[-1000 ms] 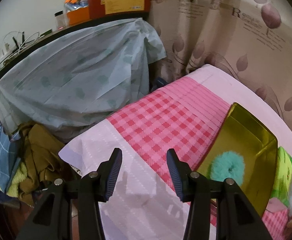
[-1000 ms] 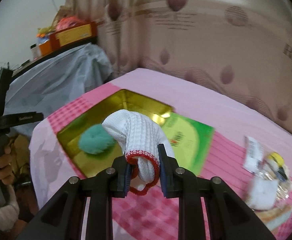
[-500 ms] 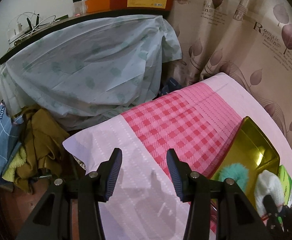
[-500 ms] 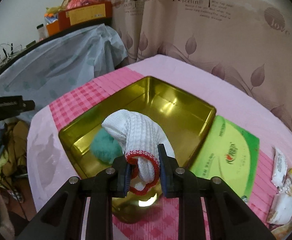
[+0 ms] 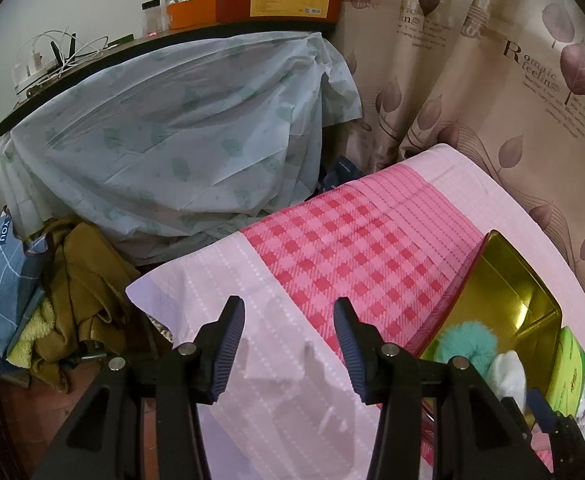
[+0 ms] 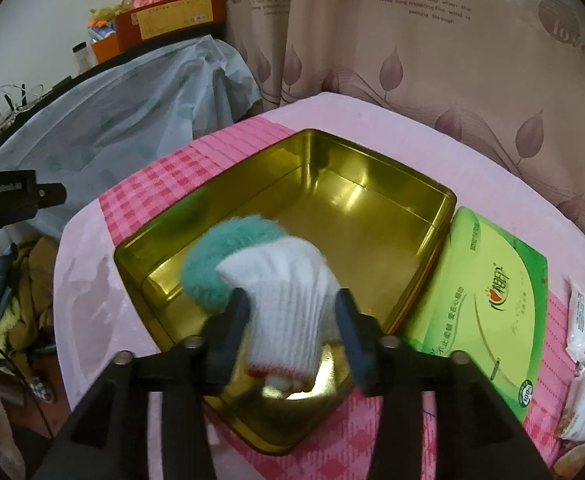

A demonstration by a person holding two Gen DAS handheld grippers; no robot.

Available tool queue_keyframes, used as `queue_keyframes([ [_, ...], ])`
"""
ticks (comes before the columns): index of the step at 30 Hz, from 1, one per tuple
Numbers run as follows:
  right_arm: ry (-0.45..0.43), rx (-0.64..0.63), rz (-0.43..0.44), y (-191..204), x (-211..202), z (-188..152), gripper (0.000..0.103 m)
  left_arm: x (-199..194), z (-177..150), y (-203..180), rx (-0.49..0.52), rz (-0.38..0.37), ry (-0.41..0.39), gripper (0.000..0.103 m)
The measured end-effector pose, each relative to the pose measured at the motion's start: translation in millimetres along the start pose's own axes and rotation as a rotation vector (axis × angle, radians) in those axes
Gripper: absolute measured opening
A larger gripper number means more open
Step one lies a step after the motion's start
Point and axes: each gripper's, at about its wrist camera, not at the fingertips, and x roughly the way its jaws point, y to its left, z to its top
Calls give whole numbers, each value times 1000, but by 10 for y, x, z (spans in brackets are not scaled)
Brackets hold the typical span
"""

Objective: Organize soft objects
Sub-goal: 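Lower the white glove into the tin and open the right tool, then move the right tool to the beige makeup sponge and grasp it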

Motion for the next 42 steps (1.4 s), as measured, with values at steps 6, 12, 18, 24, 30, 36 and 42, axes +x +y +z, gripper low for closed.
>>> queue_keyframes([
  [6, -22, 7, 7, 6, -115, 0, 50, -6, -2, -20, 4, -1, -6, 47],
  [12, -60, 32, 7, -78, -355, -32, 55, -28, 0, -111, 24, 3, -26, 47],
  [18, -95, 83, -31, -384, -691, -175, 55, -60, -26, -197, 60, -1, -39, 47],
  [24, -118, 147, -129, -855, -1036, -402, 55, -133, -72, -312, 112, -14, -68, 47],
  [30, -132, 217, -235, -1319, -1381, -694, 56, -177, -117, -410, 159, -27, -83, 47],
  [36, -118, 300, -358, -1796, -1690, -1079, 60, -194, -151, -489, 192, -38, -85, 47],
  [42, -64, 392, -437, -2208, -1800, -1525, 60, -209, -179, -526, 208, -40, -88, 47],
])
